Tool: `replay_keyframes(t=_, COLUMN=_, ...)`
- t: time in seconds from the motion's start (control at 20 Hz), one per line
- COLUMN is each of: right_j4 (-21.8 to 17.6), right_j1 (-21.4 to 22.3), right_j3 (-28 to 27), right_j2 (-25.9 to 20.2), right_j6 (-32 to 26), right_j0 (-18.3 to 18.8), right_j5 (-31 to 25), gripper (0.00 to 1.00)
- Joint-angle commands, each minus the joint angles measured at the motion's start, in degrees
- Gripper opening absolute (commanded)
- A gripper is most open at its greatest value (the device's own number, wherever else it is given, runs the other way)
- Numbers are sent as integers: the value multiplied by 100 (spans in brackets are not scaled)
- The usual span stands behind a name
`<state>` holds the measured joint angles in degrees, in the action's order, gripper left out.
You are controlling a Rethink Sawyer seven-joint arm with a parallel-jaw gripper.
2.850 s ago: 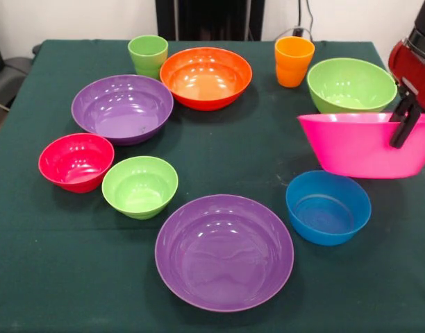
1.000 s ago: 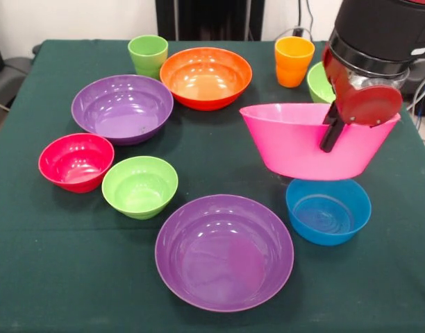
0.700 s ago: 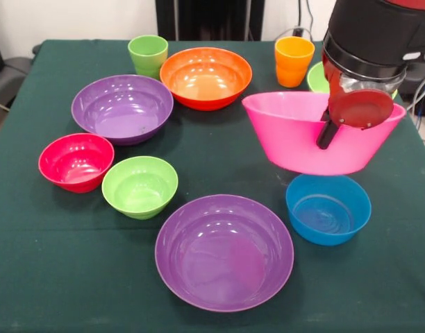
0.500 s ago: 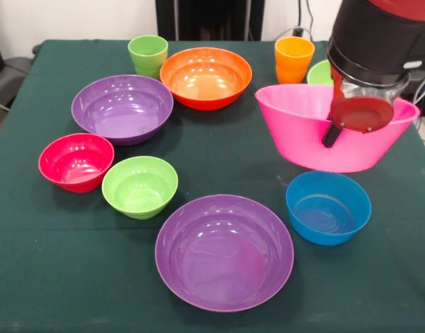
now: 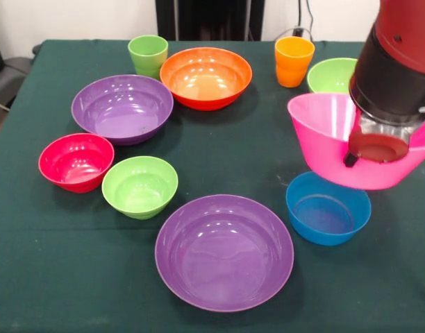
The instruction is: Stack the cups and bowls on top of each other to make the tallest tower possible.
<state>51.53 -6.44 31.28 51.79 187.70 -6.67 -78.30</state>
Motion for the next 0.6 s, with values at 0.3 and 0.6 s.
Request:
replay_keyframes(t=0.3, right_j4=-41, right_j1=-252, right_j3=-629, right_j2=-14, right_j6=814, right_j0=397, right_j5=-535, gripper=0)
replay_keyframes(t=0.6, right_j4=-138, right_j1=153, right_j3=-144, right_j2=-249, right_j6=553, right_j0=331, right_j5=-559, gripper=0)
